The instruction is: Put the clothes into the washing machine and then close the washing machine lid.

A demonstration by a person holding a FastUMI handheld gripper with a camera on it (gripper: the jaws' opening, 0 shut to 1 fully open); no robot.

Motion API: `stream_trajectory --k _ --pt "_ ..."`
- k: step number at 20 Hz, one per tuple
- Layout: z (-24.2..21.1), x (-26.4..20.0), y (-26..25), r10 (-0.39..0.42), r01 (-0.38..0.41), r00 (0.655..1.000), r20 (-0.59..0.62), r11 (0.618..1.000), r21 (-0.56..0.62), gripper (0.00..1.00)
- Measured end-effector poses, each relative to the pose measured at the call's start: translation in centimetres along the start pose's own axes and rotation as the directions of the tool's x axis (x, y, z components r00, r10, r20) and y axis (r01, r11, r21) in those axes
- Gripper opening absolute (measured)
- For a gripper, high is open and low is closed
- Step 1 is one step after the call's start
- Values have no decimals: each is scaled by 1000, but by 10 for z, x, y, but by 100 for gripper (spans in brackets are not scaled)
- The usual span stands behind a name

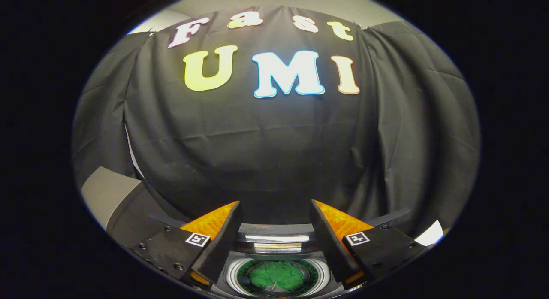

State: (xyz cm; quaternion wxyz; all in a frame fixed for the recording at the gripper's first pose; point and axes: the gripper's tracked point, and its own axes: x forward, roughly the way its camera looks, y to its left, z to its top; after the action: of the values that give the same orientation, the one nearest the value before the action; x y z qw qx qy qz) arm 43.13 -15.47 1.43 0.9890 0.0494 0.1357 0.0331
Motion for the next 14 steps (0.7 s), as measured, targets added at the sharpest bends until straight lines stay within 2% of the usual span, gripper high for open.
stream_trajectory --k 5,11,14 --pt "-12 -21 1 2 -3 985 174 1000 5 98" --pt "-57 -59 2 -2 1 987 163 1000 5 98" --pt "-112 -84 6 6 -8 994 109 1000 16 98"
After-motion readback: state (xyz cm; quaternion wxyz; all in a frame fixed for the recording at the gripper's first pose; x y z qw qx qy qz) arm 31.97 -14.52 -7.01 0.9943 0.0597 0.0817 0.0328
